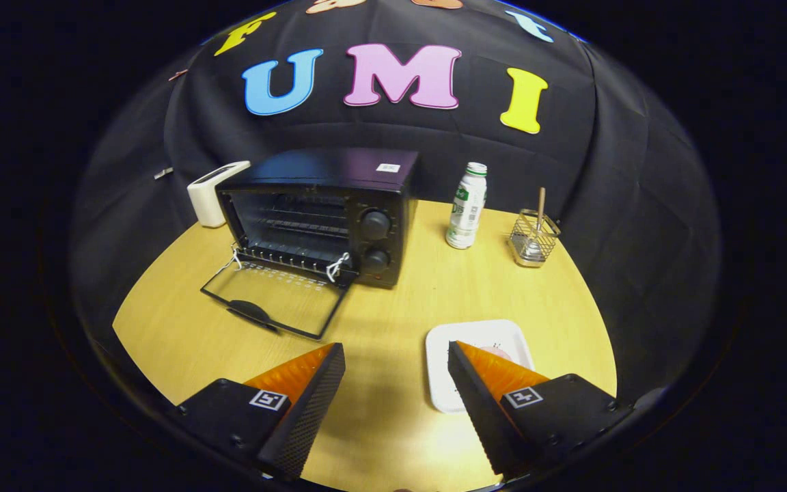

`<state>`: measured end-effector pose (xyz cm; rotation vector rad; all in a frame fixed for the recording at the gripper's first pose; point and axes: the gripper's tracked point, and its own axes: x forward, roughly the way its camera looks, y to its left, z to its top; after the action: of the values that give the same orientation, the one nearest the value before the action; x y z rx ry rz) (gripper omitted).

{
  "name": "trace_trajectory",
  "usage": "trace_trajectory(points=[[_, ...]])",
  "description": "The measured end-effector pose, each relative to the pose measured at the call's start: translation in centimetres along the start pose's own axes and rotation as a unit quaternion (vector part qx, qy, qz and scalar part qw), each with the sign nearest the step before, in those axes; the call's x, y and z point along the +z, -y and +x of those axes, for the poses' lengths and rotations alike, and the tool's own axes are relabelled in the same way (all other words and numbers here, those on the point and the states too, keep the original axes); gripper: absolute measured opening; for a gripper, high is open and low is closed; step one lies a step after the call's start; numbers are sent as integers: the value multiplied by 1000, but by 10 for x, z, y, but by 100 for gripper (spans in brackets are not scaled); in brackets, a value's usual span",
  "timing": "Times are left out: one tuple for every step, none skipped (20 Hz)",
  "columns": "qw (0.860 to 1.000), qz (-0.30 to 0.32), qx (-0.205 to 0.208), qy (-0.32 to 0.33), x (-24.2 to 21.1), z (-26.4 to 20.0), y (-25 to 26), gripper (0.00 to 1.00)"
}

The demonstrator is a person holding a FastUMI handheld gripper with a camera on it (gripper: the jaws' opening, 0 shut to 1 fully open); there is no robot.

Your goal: Open the toaster oven, put the food inside, and close the toaster oven door.

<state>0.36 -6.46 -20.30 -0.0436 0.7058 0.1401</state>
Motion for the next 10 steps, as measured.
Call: trace_trajectory(points=[[1000,7,-2,-6,-1,4,13,99],[1000,14,-3,-11,-2,6,24,99],[1000,21,-4,-17,-4,9,35,99],[999,25,-2,-22,-6,12,44,99],[999,28,0,-23,-6,16,52,99],[999,29,3,-26,-7,20,58,99],[999,27,5,-30,-9,25,65,98],[999,27,5,-35,-12,27,72,98],[999,28,6,-40,-15,30,79,98],[998,30,4,-48,-19,34,85,98]])
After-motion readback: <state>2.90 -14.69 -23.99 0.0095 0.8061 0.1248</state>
